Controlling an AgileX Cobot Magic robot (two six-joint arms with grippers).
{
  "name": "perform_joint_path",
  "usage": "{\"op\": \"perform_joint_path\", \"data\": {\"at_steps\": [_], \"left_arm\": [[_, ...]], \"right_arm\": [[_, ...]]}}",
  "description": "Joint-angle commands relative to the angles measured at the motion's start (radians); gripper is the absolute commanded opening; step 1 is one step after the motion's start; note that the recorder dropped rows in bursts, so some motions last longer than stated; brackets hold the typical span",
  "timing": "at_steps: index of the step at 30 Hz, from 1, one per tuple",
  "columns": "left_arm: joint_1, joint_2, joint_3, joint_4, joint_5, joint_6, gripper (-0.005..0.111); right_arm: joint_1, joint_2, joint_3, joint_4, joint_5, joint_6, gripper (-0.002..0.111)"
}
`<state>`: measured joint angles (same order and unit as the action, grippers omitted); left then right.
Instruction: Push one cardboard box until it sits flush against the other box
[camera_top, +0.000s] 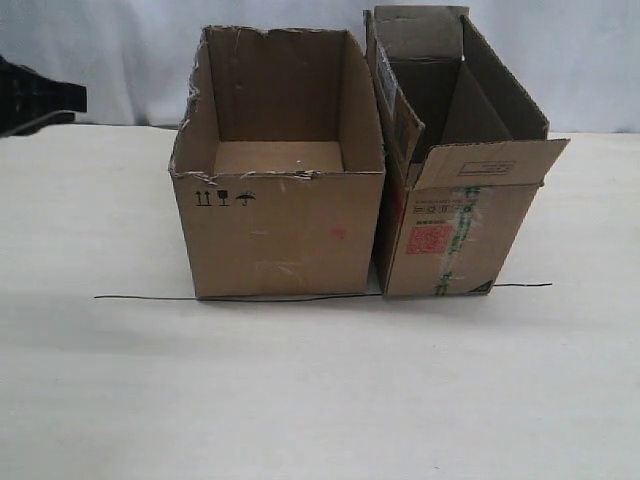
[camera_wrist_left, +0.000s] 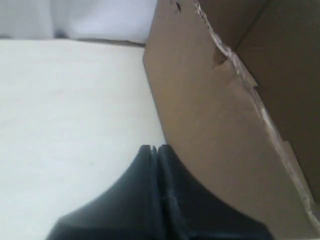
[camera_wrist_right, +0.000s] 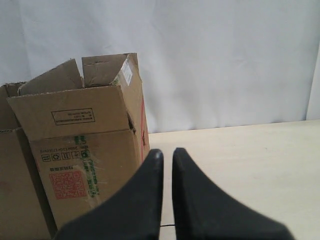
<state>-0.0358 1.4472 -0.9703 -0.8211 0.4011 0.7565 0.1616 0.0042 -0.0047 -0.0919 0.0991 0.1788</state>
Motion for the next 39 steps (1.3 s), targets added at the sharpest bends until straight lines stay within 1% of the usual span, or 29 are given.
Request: {"op": "perform_joint_path", "data": {"at_steps": [1, 4, 7, 11, 15, 27, 39], "left_arm": [[0.037, 0.140, 0.002, -0.419, 0.124, 0.358, 0.000], [0.035, 0.199, 0.002, -0.563, 0.150, 0.447, 0.000], [0.035, 0.234, 0.002, -0.656, 0.164, 0.501, 0.000], [0.035, 0.251, 0.002, -0.713, 0.259, 0.513, 0.000], [0.035, 0.251, 0.002, -0.789, 0.309, 0.529, 0.000], [0.034, 0.251, 0.002, -0.828, 0.381, 0.529, 0.000], [-0.012, 0.251, 0.002, -0.840, 0.371, 0.529, 0.000]], "right_arm": [[0.003, -0.004, 0.005, -0.005, 0.003, 0.000, 0.005], [0.003, -0.004, 0.005, -0.005, 0.003, 0.000, 0.005], [0.003, -0.004, 0.005, -0.005, 0.003, 0.000, 0.005], [0.003, -0.004, 0.005, -0.005, 0.003, 0.000, 0.005], [0.003, -0.004, 0.005, -0.005, 0.003, 0.000, 0.005], [0.003, -0.004, 0.005, -0.005, 0.003, 0.000, 0.005], [0.003, -0.004, 0.005, -0.005, 0.003, 0.000, 0.005]]}}
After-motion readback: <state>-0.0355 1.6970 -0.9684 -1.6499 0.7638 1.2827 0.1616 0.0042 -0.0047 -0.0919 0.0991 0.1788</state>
